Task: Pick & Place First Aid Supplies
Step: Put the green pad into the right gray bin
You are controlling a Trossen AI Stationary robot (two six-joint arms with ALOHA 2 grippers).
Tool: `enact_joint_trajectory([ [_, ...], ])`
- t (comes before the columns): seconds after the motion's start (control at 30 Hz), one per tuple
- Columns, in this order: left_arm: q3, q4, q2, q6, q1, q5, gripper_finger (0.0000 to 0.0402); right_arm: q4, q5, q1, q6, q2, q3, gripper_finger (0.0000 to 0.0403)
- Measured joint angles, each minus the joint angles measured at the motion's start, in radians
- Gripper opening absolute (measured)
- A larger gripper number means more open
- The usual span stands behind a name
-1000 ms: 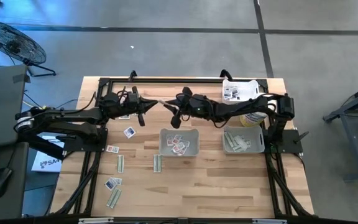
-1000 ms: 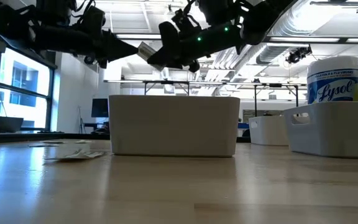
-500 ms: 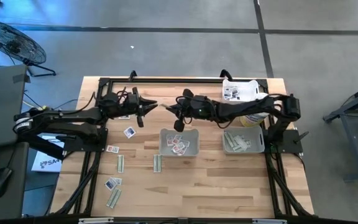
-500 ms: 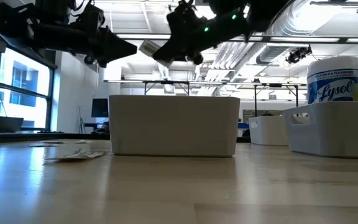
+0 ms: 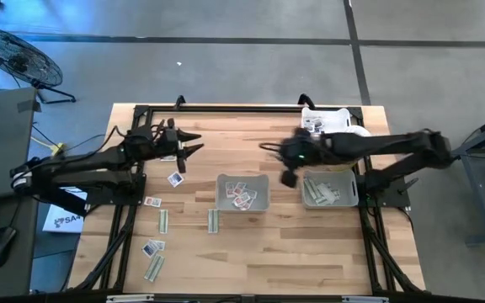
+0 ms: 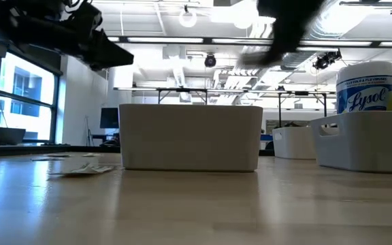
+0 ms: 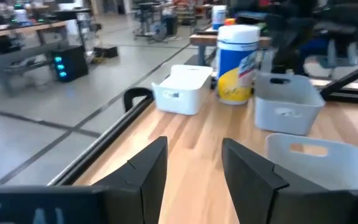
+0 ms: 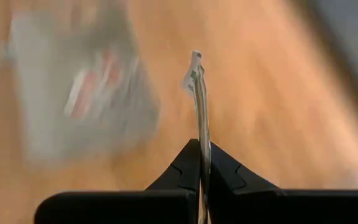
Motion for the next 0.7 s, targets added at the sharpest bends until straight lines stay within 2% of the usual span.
enact_joint_trajectory([
  [0.07,0.0,-0.018,-0.009,0.0,0.0,-0.011,0.0152,-0.198,-0.06,0.012,0.154,-0.061,0.0,0.0001],
  [0.2,0.0,-0.012,-0.009,0.001,0.0,-0.013,0.0152,-0.543,-0.051,0.067,0.455,-0.133,0.0,0.0001],
  [0.33,0.0,0.002,-0.009,0.002,0.0,-0.014,0.0152,-0.727,-0.043,0.122,0.648,-0.143,-0.001,0.0001],
  [0.47,0.0,0.002,-0.009,0.002,0.0,-0.016,0.0152,-0.671,-0.093,0.153,0.688,-0.142,-0.05,0.0],
  [0.7,0.0,0.002,-0.009,0.008,0.0,-0.039,0.0152,-0.472,-0.287,0.134,0.674,-0.14,-0.286,0.0],
])
